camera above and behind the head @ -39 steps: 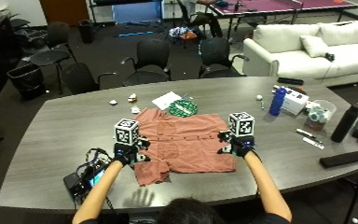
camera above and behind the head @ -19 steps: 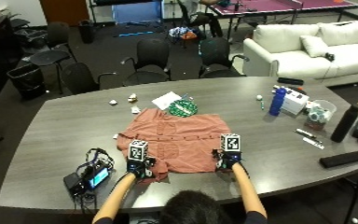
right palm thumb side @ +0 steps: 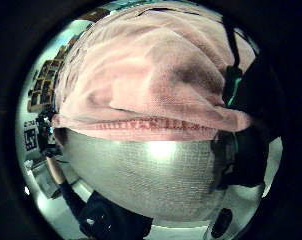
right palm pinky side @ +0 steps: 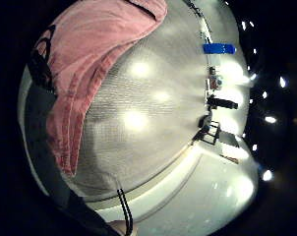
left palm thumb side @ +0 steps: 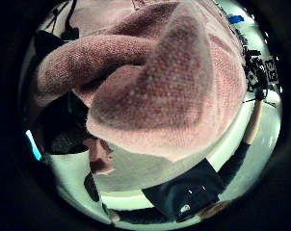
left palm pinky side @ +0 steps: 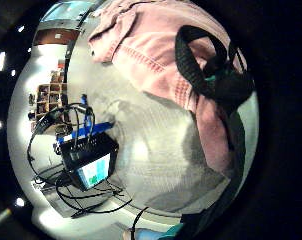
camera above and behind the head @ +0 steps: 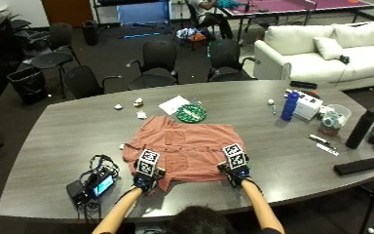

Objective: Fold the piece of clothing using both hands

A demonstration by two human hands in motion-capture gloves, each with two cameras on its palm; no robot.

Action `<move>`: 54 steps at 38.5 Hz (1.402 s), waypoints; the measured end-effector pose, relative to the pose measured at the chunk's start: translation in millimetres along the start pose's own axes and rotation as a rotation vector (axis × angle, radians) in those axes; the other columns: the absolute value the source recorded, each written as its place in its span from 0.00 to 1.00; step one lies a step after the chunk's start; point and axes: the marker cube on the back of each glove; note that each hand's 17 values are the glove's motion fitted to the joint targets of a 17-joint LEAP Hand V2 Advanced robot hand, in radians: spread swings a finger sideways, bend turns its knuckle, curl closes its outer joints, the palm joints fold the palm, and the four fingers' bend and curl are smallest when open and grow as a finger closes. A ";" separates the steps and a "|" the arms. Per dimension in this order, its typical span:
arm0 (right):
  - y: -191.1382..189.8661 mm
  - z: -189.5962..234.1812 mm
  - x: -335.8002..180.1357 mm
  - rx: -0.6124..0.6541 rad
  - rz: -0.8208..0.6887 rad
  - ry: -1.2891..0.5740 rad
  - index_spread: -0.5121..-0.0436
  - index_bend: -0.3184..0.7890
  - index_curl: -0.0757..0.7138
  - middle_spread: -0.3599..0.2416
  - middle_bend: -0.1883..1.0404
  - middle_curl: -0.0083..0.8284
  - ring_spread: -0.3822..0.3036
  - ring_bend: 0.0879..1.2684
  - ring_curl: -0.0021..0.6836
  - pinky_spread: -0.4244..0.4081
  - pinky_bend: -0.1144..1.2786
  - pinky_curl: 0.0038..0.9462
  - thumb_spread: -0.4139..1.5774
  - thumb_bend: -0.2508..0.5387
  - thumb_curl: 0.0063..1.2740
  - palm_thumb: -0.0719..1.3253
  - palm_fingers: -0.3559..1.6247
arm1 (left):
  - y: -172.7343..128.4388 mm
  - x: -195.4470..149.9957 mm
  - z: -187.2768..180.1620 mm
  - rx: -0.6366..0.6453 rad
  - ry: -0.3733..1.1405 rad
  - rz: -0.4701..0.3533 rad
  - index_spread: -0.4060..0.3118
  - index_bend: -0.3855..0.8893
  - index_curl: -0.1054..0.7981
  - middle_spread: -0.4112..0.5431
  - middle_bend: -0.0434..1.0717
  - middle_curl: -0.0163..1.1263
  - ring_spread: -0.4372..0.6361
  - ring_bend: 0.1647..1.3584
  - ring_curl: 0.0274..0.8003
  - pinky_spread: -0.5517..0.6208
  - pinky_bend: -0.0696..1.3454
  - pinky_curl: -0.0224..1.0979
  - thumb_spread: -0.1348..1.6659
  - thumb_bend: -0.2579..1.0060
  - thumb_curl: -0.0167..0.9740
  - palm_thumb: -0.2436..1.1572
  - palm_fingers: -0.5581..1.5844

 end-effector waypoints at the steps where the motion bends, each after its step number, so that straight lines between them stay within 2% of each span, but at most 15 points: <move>1: 2.1 -0.7 0.2 0.000 0.001 0.020 0.52 0.46 0.55 0.24 0.35 0.49 0.21 0.41 0.59 0.13 0.50 0.39 0.69 0.47 0.36 0.74 0.82 | 3.6 -0.1 -0.6 -0.010 0.004 0.006 0.24 0.56 0.52 0.23 0.55 0.40 0.30 0.20 0.29 0.41 0.28 0.29 0.70 0.33 0.42 0.67 0.75; 6: 25.5 -3.9 2.8 -0.089 -0.047 0.013 0.52 0.45 0.58 0.20 0.38 0.53 0.19 0.44 0.62 0.08 0.50 0.40 0.74 0.48 0.35 0.77 0.84 | 25.5 1.2 -2.6 -0.061 0.033 0.070 0.22 0.54 0.55 0.19 0.53 0.42 0.24 0.17 0.32 0.37 0.24 0.31 0.69 0.32 0.45 0.69 0.75; 10: 53.8 -13.5 8.6 -0.154 -0.100 0.009 0.52 0.44 0.59 0.18 0.39 0.55 0.18 0.47 0.64 0.06 0.50 0.40 0.76 0.49 0.34 0.79 0.85 | 22.3 4.5 9.2 -0.086 0.075 0.181 0.21 0.52 0.57 0.17 0.52 0.43 0.19 0.17 0.35 0.35 0.20 0.31 0.69 0.31 0.46 0.71 0.76; 13: 55.8 -11.7 17.0 -0.176 -0.130 0.003 0.52 0.43 0.60 0.18 0.40 0.57 0.18 0.48 0.65 0.04 0.51 0.40 0.77 0.49 0.34 0.79 0.84 | 26.9 4.8 6.7 -0.104 0.081 0.231 0.21 0.51 0.58 0.16 0.51 0.43 0.18 0.16 0.36 0.34 0.18 0.31 0.68 0.30 0.48 0.72 0.77; 16: 59.3 -15.8 27.5 -0.208 -0.185 -0.006 0.52 0.44 0.61 0.18 0.41 0.58 0.17 0.48 0.66 0.04 0.51 0.40 0.78 0.49 0.33 0.80 0.84 | 47.2 4.1 -16.7 -0.124 0.082 0.281 0.20 0.50 0.59 0.15 0.50 0.44 0.17 0.15 0.37 0.33 0.17 0.31 0.68 0.28 0.49 0.72 0.77; 20: 79.2 -71.5 46.0 -0.127 -0.154 0.014 0.52 0.43 0.61 0.17 0.42 0.59 0.17 0.49 0.67 0.03 0.51 0.40 0.79 0.48 0.33 0.81 0.84 | 66.2 -4.7 -77.7 -0.072 0.091 0.309 0.20 0.49 0.60 0.14 0.49 0.45 0.16 0.15 0.39 0.33 0.17 0.32 0.68 0.27 0.50 0.73 0.78; 25: 66.2 -149.9 74.4 -0.001 -0.034 -0.005 0.52 0.43 0.62 0.17 0.42 0.60 0.17 0.50 0.68 0.03 0.52 0.40 0.80 0.47 0.32 0.82 0.84 | 38.3 -30.7 -157.8 0.069 0.096 0.197 0.19 0.47 0.61 0.14 0.48 0.45 0.15 0.13 0.40 0.32 0.17 0.32 0.67 0.25 0.52 0.74 0.78; 32: 16.8 -192.0 86.6 0.053 0.077 -0.030 0.51 0.43 0.63 0.17 0.42 0.61 0.17 0.50 0.68 0.03 0.52 0.40 0.81 0.45 0.31 0.83 0.83 | -29.2 -55.6 -196.2 0.147 0.113 0.046 0.19 0.46 0.63 0.13 0.48 0.47 0.15 0.11 0.41 0.31 0.16 0.32 0.67 0.23 0.54 0.75 0.77; 37: -37.0 -186.0 85.6 0.036 0.135 -0.046 0.52 0.43 0.63 0.17 0.42 0.62 0.17 0.50 0.68 0.03 0.52 0.40 0.81 0.43 0.31 0.83 0.83 | -85.8 -61.3 -182.4 0.094 0.126 -0.012 0.19 0.45 0.64 0.13 0.47 0.47 0.15 0.10 0.42 0.31 0.16 0.32 0.66 0.21 0.55 0.76 0.77; 39: -45.7 -183.2 77.4 -0.004 0.153 -0.057 0.52 0.43 0.63 0.16 0.42 0.62 0.18 0.50 0.68 0.03 0.53 0.40 0.81 0.43 0.31 0.83 0.83 | -96.4 -58.9 -174.5 0.045 0.133 -0.045 0.19 0.45 0.64 0.13 0.47 0.47 0.15 0.09 0.43 0.31 0.16 0.32 0.66 0.20 0.55 0.76 0.77; 44: -79.9 -156.8 58.6 -0.064 0.184 -0.046 0.51 0.43 0.64 0.17 0.42 0.63 0.18 0.49 0.68 0.03 0.53 0.41 0.81 0.41 0.31 0.84 0.82 | -134.6 -53.7 -132.8 -0.056 0.153 -0.183 0.19 0.45 0.65 0.13 0.46 0.48 0.15 0.09 0.44 0.31 0.16 0.32 0.67 0.19 0.54 0.75 0.77; 47: -103.4 -139.5 52.7 -0.030 0.180 -0.038 0.51 0.44 0.64 0.17 0.41 0.62 0.18 0.47 0.67 0.04 0.53 0.41 0.80 0.39 0.30 0.83 0.81 | -152.5 -53.2 -106.6 -0.160 0.183 -0.218 0.20 0.43 0.64 0.13 0.45 0.48 0.16 0.09 0.44 0.32 0.16 0.32 0.67 0.19 0.54 0.75 0.76; 49: -113.6 -135.1 51.7 0.024 0.187 -0.013 0.50 0.44 0.64 0.17 0.41 0.62 0.18 0.45 0.67 0.05 0.52 0.40 0.81 0.38 0.30 0.83 0.80 | -159.0 -54.5 -97.5 -0.208 0.211 -0.219 0.23 0.39 0.62 0.14 0.40 0.47 0.17 0.12 0.47 0.34 0.18 0.33 0.68 0.19 0.53 0.75 0.71; 51: -119.0 -136.4 53.6 0.090 0.203 0.017 0.50 0.44 0.64 0.17 0.40 0.62 0.18 0.44 0.66 0.06 0.50 0.40 0.81 0.38 0.30 0.83 0.79 | -163.5 -59.4 -96.0 -0.200 0.235 -0.248 0.25 0.38 0.60 0.16 0.34 0.46 0.19 0.13 0.48 0.36 0.18 0.34 0.69 0.18 0.52 0.73 0.66; 54: -119.4 -143.4 58.7 0.157 0.217 0.034 0.51 0.44 0.64 0.17 0.40 0.62 0.18 0.42 0.66 0.07 0.49 0.39 0.81 0.37 0.30 0.84 0.80 | -167.3 -71.4 -105.0 -0.094 0.255 -0.331 0.28 0.38 0.58 0.18 0.29 0.46 0.21 0.16 0.50 0.40 0.18 0.35 0.71 0.17 0.50 0.69 0.62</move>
